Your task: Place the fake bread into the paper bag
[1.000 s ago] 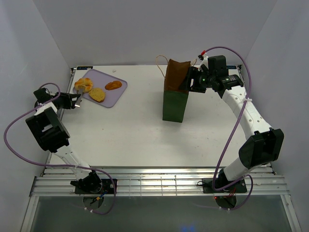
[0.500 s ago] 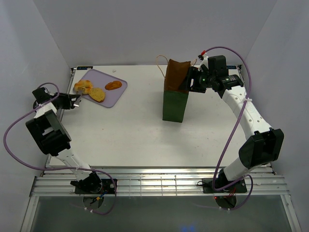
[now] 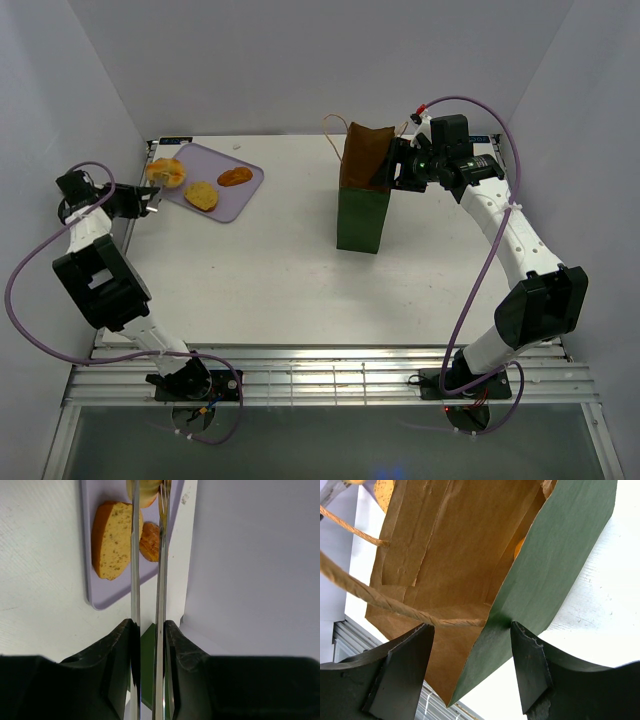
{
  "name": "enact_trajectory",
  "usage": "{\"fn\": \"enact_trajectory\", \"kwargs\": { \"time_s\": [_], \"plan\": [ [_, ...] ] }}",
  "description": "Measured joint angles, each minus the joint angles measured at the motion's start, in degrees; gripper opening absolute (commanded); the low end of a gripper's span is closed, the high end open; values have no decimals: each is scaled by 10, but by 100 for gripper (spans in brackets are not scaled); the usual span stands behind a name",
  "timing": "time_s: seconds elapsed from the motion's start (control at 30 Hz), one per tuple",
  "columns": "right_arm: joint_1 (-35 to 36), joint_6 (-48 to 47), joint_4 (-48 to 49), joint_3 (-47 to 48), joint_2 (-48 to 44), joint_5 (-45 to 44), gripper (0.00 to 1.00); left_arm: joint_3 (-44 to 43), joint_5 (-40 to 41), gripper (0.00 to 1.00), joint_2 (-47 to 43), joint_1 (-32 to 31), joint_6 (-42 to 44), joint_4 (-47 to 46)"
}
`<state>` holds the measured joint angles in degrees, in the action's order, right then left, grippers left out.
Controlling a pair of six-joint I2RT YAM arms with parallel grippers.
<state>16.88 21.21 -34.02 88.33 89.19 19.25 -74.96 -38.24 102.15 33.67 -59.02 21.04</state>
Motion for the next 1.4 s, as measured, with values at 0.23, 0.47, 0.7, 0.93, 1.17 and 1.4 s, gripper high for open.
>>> {"fn": "enact_trajectory", "kwargs": {
  "time_s": [0.23,0.47,0.7,0.93,1.17,1.4],
  "plan": [
    [0,0,1,0,0,0,68,-71,-30,7,-14,-9,-9,37],
    [0,0,1,0,0,0,68,-125,-77,9,-80,-99,-21,52],
    [0,-4,-2,0,0,-9,68,-160,-118,11,-126,-242,-43,59],
    [0,-6,-6,0,0,-16,69,-218,-125,12,-156,-285,-74,67],
    [0,-7,-20,5,2,-24,69,-226,-117,13,-206,-392,-98,67],
    [0,-7,-32,16,3,-31,69,-216,-87,15,-241,-461,-95,68]
  ]
}}
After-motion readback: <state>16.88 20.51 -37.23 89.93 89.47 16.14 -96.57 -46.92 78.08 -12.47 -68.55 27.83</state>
